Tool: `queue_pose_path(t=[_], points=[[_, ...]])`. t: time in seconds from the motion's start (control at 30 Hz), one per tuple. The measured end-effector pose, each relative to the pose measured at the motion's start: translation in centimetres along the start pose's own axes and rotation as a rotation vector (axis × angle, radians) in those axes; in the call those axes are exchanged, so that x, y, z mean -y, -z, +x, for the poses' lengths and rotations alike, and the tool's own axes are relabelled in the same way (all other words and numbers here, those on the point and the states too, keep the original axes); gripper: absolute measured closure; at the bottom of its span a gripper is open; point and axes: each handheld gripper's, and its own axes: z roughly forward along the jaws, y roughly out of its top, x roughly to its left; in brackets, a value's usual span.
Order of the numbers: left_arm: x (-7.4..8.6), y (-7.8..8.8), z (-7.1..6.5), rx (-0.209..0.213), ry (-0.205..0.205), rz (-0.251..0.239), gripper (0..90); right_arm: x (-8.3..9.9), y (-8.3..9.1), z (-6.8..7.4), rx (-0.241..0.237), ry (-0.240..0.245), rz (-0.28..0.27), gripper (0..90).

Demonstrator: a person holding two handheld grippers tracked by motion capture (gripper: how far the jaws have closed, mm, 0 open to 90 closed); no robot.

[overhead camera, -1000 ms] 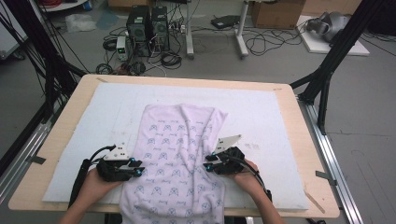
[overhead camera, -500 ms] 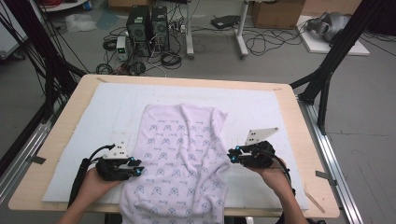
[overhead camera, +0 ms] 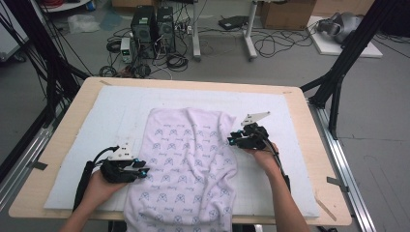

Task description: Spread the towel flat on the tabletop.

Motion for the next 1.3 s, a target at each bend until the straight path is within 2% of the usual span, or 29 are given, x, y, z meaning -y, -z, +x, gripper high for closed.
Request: queue_pose_path(t=[0.1, 0.17, 0.23, 0.27, 0.3, 0.37, 0.43, 0.53, 0.57, 0.63, 0.67, 0.7, 0.73, 0.83, 0.9, 0.93, 0.97, 1.03, 1.07, 1.17, 1.3], points=[[0.0, 0.0, 0.1, 0.003, -0.004, 0.001, 65.5, -0.5, -1.6, 0.1, 0.013, 0.027, 0.048, 65.0], [0.0, -0.1, 0.0, 0.0, -0.005, -0.001, 65.4, -0.6, -2.3, 0.1, 0.008, 0.009, 0.054, 66.7], [0.0, -0.1, 0.0, 0.0, -0.005, 0.0, 65.5, -0.6, -2.7, -0.1, -0.007, -0.014, 0.034, 76.7], [0.0, -0.1, 0.0, -0.001, -0.009, 0.001, 65.9, -0.6, -2.7, -0.2, -0.031, -0.025, 0.034, 85.9], [0.0, 0.0, 0.1, -0.002, -0.011, 0.001, 67.5, -0.6, -2.7, -0.2, -0.052, -0.033, 0.036, 87.6], [0.0, 0.0, 0.2, 0.003, -0.005, -0.002, 70.6, -0.9, -2.5, -0.2, -0.041, -0.012, 0.064, 88.4], [0.0, 0.0, 0.3, 0.003, -0.006, -0.002, 72.1, -1.3, -1.6, -0.4, 0.025, 0.027, 0.11, 88.6], [0.0, 0.0, 0.3, 0.005, -0.01, 0.001, 72.2, -1.5, 0.6, -1.6, 0.139, -0.005, 0.096, 88.5], [-0.1, 0.0, 0.3, 0.005, -0.01, 0.004, 72.0, -1.5, 1.4, -1.9, 0.163, -0.018, 0.078, 87.8], [-0.1, 0.0, 0.3, 0.005, -0.007, 0.004, 70.8, -1.5, 2.5, -2.1, 0.166, -0.027, 0.057, 86.4], [-0.1, 0.0, 0.3, 0.007, -0.008, 0.006, 69.3, -1.4, 2.9, -1.9, 0.155, -0.018, 0.054, 82.5], [-0.2, 0.0, 0.2, 0.001, -0.008, 0.005, 66.7, -1.3, 3.1, -1.5, 0.14, -0.007, 0.049, 74.9], [-0.2, 0.1, 0.1, -0.001, -0.01, 0.007, 65.2, -1.1, 3.3, -1.0, 0.123, -0.014, 0.045, 72.1], [-0.1, 0.4, -0.1, 0.0, -0.011, 0.001, 62.4, -0.1, 3.8, 0.9, 0.101, 0.031, 0.042, 67.4], [0.1, 0.6, -0.2, 0.008, -0.012, 0.003, 62.1, 0.8, 4.2, 2.2, 0.06, 0.032, 0.043, 65.9], [0.1, 0.7, -0.2, 0.014, -0.013, 0.006, 62.0, 1.2, 4.4, 3.0, 0.022, 0.035, 0.066, 65.0], [0.2, 0.8, -0.2, 0.019, -0.018, 0.013, 62.0, 1.5, 4.6, 3.6, 0.011, 0.046, 0.069, 65.1], [0.4, 0.8, -0.4, 0.026, -0.016, 0.021, 61.6, 2.5, 5.1, 5.5, -0.025, 0.084, 0.043, 65.5], [0.5, 0.8, -0.4, 0.027, -0.018, 0.022, 61.3, 2.9, 5.3, 6.3, -0.044, 0.088, 0.043, 64.5], [0.5, 0.8, -0.6, 0.014, -0.031, 0.024, 62.1, 4.4, 5.6, 8.6, -0.116, 0.09, -0.002, 63.0], [0.5, 0.8, -0.6, 0.006, -0.037, 0.022, 67.9, 5.9, 5.3, 11.2, -0.161, 0.139, 0.01, 61.8]])
